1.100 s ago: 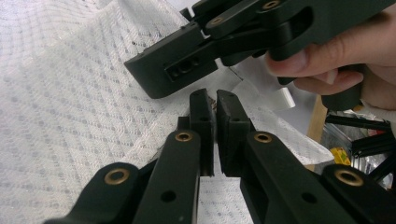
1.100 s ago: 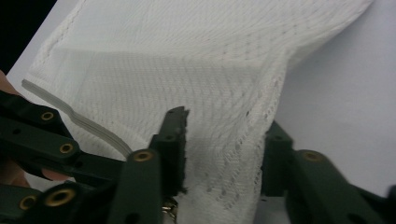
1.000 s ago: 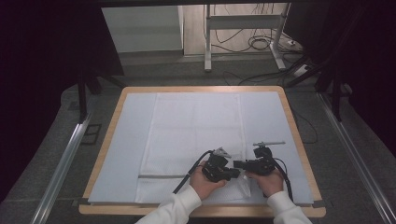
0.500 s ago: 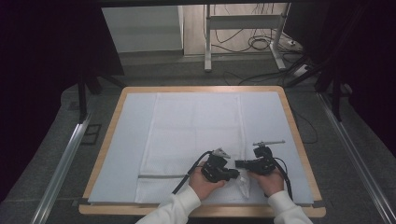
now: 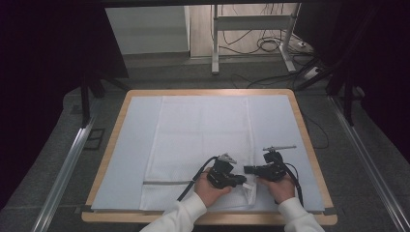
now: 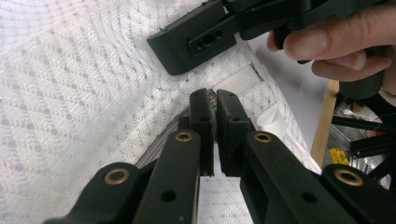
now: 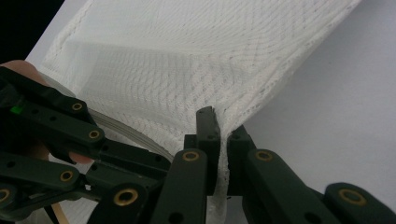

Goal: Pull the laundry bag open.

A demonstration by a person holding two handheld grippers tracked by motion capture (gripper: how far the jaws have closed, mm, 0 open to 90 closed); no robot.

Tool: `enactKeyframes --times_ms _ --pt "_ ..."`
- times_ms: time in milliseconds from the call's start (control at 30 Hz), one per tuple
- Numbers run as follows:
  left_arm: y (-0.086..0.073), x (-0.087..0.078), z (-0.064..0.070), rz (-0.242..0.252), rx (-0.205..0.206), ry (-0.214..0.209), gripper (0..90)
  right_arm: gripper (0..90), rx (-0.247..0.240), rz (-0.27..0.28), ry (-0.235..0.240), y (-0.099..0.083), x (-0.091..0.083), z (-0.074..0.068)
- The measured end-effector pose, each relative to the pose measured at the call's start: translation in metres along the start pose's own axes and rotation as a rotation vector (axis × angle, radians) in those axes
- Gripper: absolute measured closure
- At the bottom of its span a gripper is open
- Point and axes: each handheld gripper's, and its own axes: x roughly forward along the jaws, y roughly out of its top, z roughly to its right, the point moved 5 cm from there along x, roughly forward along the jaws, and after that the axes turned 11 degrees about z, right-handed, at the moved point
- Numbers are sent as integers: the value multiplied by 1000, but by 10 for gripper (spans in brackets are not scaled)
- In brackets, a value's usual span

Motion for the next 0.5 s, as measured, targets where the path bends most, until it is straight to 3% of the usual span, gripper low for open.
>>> enactKeyframes --times_ms 500 --pt "-3 -2 -6 -5 -17 -8 869 876 -11 -8 16 -1 -2 -1"
